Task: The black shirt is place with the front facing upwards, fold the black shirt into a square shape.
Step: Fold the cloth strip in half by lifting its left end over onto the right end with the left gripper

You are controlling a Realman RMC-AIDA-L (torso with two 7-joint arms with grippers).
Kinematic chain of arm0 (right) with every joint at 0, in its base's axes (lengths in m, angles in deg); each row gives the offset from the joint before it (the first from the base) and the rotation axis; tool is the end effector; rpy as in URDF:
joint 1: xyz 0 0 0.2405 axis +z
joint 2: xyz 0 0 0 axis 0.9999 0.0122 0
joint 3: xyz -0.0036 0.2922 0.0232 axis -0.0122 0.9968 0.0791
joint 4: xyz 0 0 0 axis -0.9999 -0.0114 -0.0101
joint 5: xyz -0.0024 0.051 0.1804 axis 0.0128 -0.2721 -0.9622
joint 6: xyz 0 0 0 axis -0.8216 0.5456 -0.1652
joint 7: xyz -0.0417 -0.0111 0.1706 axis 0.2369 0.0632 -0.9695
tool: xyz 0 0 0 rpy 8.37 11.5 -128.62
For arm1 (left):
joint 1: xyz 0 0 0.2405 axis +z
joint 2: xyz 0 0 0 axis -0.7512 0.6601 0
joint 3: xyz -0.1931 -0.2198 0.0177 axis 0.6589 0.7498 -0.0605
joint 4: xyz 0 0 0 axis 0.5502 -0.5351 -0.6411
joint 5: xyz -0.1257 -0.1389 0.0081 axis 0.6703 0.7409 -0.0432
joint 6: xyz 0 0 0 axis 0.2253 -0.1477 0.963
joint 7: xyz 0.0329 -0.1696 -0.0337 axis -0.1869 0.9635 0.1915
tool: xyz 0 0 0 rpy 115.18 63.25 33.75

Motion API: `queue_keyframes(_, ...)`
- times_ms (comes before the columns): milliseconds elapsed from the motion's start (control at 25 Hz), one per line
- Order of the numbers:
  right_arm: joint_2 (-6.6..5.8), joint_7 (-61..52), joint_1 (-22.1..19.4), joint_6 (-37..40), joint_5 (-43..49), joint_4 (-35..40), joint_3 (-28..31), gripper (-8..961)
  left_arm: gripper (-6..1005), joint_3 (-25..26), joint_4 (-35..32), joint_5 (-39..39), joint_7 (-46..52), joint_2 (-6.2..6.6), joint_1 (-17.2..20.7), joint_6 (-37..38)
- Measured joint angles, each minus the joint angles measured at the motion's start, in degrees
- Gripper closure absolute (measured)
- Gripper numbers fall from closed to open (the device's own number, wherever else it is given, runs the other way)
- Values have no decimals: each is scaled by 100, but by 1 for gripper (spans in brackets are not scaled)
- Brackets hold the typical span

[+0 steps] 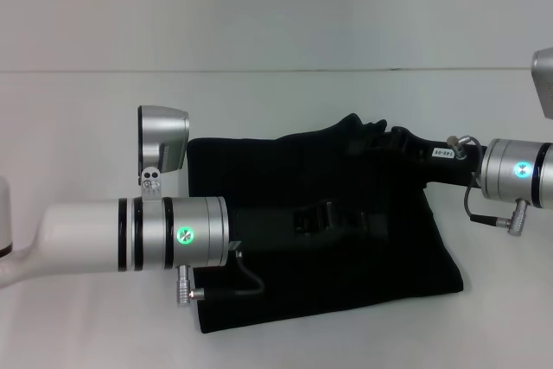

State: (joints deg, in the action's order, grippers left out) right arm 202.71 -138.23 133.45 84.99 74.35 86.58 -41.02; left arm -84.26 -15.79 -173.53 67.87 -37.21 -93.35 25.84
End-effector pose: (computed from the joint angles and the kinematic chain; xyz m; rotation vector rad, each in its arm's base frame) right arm 0.2477 0.4196 -0.0861 -2.0317 1.9666 0.8006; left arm -0.1765 0.3427 -0.1409 2.2177 1.7370 0.8074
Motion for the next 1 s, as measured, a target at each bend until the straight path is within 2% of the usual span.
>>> queue_keyframes(280,6,22,6,4,-12,85,11,801,903,0,0,-1,-16,-4,-19,20)
queue_keyframes(560,-9,277,-35,210,-278,465,11,827,900,-7,-150,34,21,-23,-232,154)
queue_keyframes(880,-215,368,-277,231,-364,653,10,826,896,-168,256,6,49,-74,-661,-117)
queue_keyframes(1000,-238,422,-311,64,-347,613,-33,827,895,-232,442,-2,47,-88,-772,-431)
